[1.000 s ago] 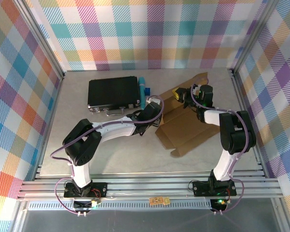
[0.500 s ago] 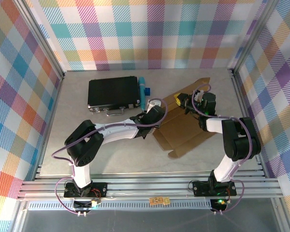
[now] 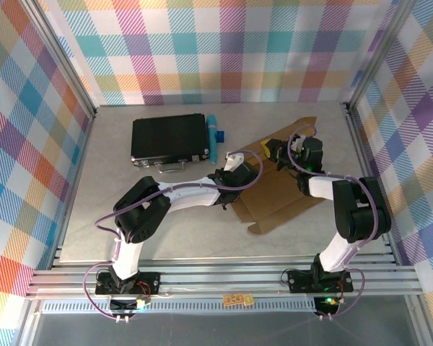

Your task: Fold the paper box

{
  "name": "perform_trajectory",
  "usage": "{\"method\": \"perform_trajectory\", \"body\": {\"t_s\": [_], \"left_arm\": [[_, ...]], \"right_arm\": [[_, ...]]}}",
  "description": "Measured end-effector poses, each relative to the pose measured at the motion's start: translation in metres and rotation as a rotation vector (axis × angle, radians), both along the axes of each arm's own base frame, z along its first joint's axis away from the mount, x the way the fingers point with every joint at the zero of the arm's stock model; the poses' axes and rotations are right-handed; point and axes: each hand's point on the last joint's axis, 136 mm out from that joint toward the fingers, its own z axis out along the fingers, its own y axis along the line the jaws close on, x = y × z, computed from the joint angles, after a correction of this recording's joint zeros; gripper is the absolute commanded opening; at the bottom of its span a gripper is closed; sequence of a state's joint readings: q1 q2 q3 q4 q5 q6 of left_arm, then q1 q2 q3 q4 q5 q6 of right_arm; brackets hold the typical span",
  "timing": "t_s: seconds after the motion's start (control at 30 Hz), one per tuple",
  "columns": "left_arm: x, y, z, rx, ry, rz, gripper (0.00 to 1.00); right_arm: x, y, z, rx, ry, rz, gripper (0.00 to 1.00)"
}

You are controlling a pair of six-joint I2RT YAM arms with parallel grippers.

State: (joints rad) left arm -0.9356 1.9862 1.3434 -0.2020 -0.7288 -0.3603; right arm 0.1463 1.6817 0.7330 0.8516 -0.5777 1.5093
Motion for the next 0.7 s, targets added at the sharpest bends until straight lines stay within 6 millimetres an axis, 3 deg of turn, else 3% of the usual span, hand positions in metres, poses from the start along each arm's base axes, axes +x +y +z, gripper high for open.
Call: {"method": "perform_trajectory", "body": {"t_s": [0.2,0.43,0.7], "left_arm": [[0.003,0.003,0.003,0.017,-0.015,0.048,0.0],[0.014,0.006,0.02,0.073,-0.04,0.196,0.0],[0.011,0.024,0.021,0.119,-0.028,0.277,0.0]], "right_arm": [[-0.002,-0.001,0.002,-0.011,0.015,-0.018,0.0],[-0.007,-0.01,0.013,-0.082,0.094,-0.128,0.0],[-0.013,0.003,0.011,-0.119,0.176,-0.161,0.0]]}}
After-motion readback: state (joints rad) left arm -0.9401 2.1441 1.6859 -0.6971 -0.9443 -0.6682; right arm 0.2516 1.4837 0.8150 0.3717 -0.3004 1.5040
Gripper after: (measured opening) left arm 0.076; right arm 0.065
